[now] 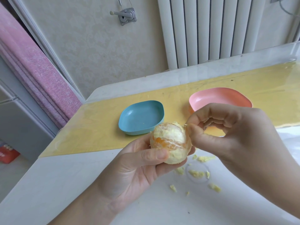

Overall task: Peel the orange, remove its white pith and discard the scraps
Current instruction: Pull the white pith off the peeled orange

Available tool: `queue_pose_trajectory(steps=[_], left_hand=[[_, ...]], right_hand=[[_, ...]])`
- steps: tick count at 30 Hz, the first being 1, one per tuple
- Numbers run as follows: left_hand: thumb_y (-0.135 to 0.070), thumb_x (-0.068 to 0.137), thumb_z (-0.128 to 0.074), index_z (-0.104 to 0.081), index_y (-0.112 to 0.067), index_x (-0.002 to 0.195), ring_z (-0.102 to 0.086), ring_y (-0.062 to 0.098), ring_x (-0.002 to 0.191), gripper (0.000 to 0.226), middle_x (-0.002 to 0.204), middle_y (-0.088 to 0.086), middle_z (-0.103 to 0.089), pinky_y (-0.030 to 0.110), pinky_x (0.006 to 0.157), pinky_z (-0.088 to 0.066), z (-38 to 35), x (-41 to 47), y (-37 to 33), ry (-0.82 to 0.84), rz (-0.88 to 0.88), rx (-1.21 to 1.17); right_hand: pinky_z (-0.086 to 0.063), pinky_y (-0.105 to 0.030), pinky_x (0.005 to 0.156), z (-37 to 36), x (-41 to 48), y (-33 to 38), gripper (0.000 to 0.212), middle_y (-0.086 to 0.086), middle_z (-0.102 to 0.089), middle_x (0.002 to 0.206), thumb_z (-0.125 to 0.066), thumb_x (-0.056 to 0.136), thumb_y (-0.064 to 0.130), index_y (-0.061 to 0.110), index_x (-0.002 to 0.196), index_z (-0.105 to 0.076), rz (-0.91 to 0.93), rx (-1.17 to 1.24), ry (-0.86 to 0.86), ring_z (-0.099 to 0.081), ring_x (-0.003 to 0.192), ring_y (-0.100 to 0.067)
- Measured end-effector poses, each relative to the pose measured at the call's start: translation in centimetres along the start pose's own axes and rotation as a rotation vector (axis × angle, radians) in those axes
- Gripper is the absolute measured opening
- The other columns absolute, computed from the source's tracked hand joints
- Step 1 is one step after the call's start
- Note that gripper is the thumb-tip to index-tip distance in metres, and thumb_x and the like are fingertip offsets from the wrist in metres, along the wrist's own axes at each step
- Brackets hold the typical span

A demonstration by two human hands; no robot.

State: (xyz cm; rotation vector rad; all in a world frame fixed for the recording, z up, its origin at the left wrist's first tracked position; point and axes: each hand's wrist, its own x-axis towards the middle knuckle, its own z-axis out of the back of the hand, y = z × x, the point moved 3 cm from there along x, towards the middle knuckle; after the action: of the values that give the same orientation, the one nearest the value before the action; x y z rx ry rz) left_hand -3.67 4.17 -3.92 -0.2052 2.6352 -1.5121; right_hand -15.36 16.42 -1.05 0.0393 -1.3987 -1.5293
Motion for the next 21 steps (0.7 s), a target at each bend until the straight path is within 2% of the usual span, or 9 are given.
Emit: queue_pose_trajectory(steps=[4,7,10,13,16,18,21], left_hand=[[-0.007,0.081,-0.069,-0.058,-0.001,0.126,-0.055,0.033,0.12,0.047,0.122,0.016,-0.062,0.035,0.099,-0.047,-0.2,0.0,0.2,0.091,0.03,-0.006],[-0.006,0.083,-0.065,-0.058,-0.001,0.126,-0.054,0.031,0.12,0.044,0.122,0.015,-0.062,0.037,0.102,-0.045,0.1,0.0,0.1,0.098,0.031,-0.043],[-0.004,0.083,-0.062,-0.053,0.0,0.13,-0.056,0.031,0.118,0.048,0.123,0.015,-0.061,0.037,0.101,-0.046,0.7,0.1,-0.3,0.071,0.02,-0.127],[-0.006,0.074,-0.071,-0.06,0.002,0.122,-0.059,0.036,0.114,0.051,0.119,0.017,-0.063,0.037,0.095,-0.051,1.5,0.4,-0.8,-0.013,-0.022,-0.15],[-0.005,0.066,-0.074,-0.066,0.005,0.112,-0.059,0.043,0.113,0.047,0.116,0.024,-0.063,0.04,0.09,-0.054,1.9,0.5,-0.8,-0.058,-0.038,-0.184],[-0.004,0.067,-0.07,-0.063,0.009,0.114,-0.056,0.045,0.115,0.05,0.12,0.028,-0.059,0.041,0.089,-0.054,1.9,0.5,-0.8,-0.072,-0.02,-0.218],[-0.005,0.067,-0.067,-0.06,0.01,0.117,-0.055,0.046,0.117,0.053,0.122,0.029,-0.058,0.041,0.089,-0.054,1.8,0.6,-0.8,-0.087,-0.004,-0.228]], right_hand=[[-0.045,-0.006,0.061,0.3,0.5,-0.5,0.022,0.01,-0.067,0.061,-0.075,0.076,0.011,0.024,0.061,-0.066,-0.059,0.094,-0.003,-0.065,0.061,-0.005],[-0.044,-0.006,0.064,0.3,0.7,-0.8,0.016,0.014,-0.069,0.067,-0.067,0.08,0.017,0.026,0.067,-0.068,-0.085,0.116,0.025,-0.065,0.067,-0.002],[-0.045,-0.012,0.072,0.5,0.6,-1.3,0.018,0.017,-0.068,0.076,-0.062,0.09,0.03,0.035,0.073,-0.066,-0.05,-0.001,0.022,-0.065,0.08,-0.005],[-0.045,-0.02,0.067,0.7,0.6,-1.2,0.026,0.009,-0.065,0.074,-0.049,0.091,0.035,0.035,0.071,-0.065,0.038,-0.124,0.026,-0.062,0.077,-0.011],[-0.038,-0.012,0.056,0.5,0.5,-1.2,0.028,0.01,-0.055,0.06,-0.059,0.082,0.046,0.029,0.061,-0.06,0.099,-0.262,0.016,-0.055,0.066,-0.007],[-0.038,-0.013,0.057,0.3,0.5,-1.5,0.025,0.014,-0.05,0.059,-0.068,0.071,0.048,0.028,0.06,-0.057,0.101,-0.319,-0.004,-0.051,0.066,-0.008],[-0.039,-0.01,0.06,0.0,0.3,-1.6,0.019,0.019,-0.049,0.065,-0.071,0.068,0.04,0.026,0.065,-0.058,0.127,-0.327,-0.007,-0.05,0.067,-0.002]])
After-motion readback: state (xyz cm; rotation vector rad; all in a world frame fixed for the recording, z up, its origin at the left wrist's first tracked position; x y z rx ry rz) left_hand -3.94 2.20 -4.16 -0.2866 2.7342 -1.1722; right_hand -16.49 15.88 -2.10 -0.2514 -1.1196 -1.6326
